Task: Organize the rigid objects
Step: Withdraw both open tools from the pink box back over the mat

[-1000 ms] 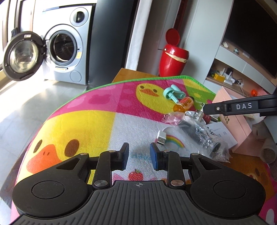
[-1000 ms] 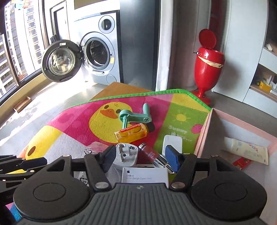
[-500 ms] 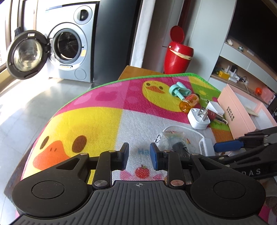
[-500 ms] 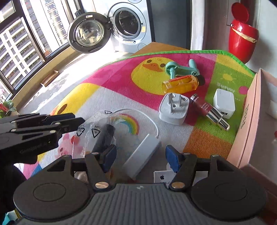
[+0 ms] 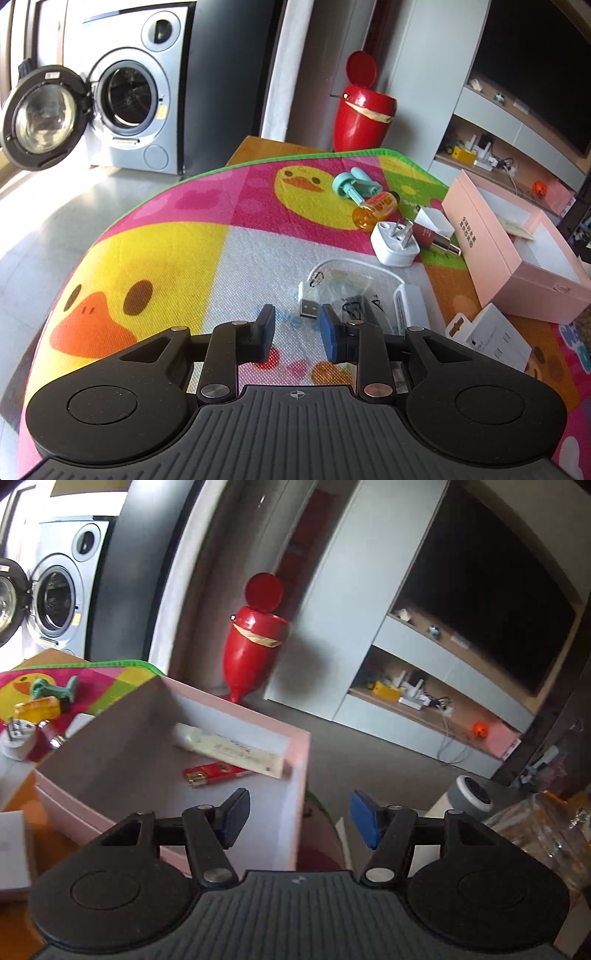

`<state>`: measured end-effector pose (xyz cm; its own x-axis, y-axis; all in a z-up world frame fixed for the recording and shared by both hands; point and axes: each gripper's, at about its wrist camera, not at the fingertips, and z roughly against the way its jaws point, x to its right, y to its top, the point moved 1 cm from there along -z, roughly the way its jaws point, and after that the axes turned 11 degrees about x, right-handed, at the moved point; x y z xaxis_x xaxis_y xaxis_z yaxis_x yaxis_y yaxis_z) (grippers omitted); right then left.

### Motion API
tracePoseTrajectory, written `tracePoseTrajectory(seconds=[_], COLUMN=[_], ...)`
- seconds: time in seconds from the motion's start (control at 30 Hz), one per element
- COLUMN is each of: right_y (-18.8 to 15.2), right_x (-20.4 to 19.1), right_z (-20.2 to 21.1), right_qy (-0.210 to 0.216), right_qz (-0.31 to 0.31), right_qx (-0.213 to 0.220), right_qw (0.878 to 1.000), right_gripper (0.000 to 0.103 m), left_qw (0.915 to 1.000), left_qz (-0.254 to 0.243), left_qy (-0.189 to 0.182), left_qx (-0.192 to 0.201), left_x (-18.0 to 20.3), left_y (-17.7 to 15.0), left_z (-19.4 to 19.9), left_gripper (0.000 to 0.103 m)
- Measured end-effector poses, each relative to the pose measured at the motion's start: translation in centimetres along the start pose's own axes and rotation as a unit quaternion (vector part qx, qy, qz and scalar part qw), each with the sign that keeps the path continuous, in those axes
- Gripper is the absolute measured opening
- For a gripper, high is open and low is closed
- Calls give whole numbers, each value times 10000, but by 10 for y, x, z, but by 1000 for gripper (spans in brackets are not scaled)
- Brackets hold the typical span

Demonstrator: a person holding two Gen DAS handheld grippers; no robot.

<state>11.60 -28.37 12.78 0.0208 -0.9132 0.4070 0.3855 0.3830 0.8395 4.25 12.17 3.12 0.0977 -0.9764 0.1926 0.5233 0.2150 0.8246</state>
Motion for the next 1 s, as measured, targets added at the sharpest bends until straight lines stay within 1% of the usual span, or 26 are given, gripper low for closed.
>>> tracePoseTrajectory(seconds=[0.03,0.07,0.13,0.17,0.23,0.27,0.3,0.33,0.43,0.5,0.57,0.7,0.8,0.83,0.9,0.97,1.0], right_y=[-4,-11,-22,-25,-27,-24,-21,-16,-2,5,11,12,7,4,-5,-20,-29], right_x=[7,16,26,23,11,1,-5,-13,-39,-59,-71,-73,-53,-46,-27,-10,-3], right_z=[-11,-26,-53,-64,-73,-78,-79,-79,-75,-74,-74,-75,-59,-51,-31,-13,-5], right_qy=[-98,-100,247,391,574,699,816,926,1212,1456,1642,1713,1697,1664,1461,1183,1148], right_qz=[-32,-171,-513,-507,-337,-240,-189,-131,-71,116,173,36,-318,-433,-631,-741,-854], right_qx=[-113,-336,-728,-836,-738,-660,-619,-552,-323,-86,0,2,154,232,394,528,647], right_qw=[9999,9992,9957,9944,9950,9951,9946,9941,9921,9892,9863,9852,9849,9848,9865,9888,9876], right_gripper=[61,62,62,61,58,57,53,52,52,52,52,51,54,59,67,76,81], left_qw=[10000,10000,10000,10000,10000,10000,10000,10000,9999,9999,9999,9998,9997,9996,9992,9983,9978], left_qz=[29,42,11,-15,-30,-3,31,73,97,58,14,-10,-41,-55,-18,5,-45], left_qy=[-2,-10,-47,-53,-29,-2,22,36,109,143,157,164,164,145,92,49,49], left_qx=[-27,-41,-18,8,10,-13,-35,-42,3,25,59,112,185,238,385,586,660], left_x=[2,4,6,7,5,3,1,-3,-7,-8,-9,-9,-8,-8,-9,-9,-8], left_y=[-1,-1,-2,-2,-2,-3,-3,-3,-6,-8,-10,-12,-14,-15,-19,-27,-30], left_z=[-1,-2,-1,-1,-2,-3,-4,-4,-3,-3,-2,0,1,1,2,4,5], left_gripper=[29,29,29,29,29,29,29,29,29,29,29,29,29,29,29,29,29])
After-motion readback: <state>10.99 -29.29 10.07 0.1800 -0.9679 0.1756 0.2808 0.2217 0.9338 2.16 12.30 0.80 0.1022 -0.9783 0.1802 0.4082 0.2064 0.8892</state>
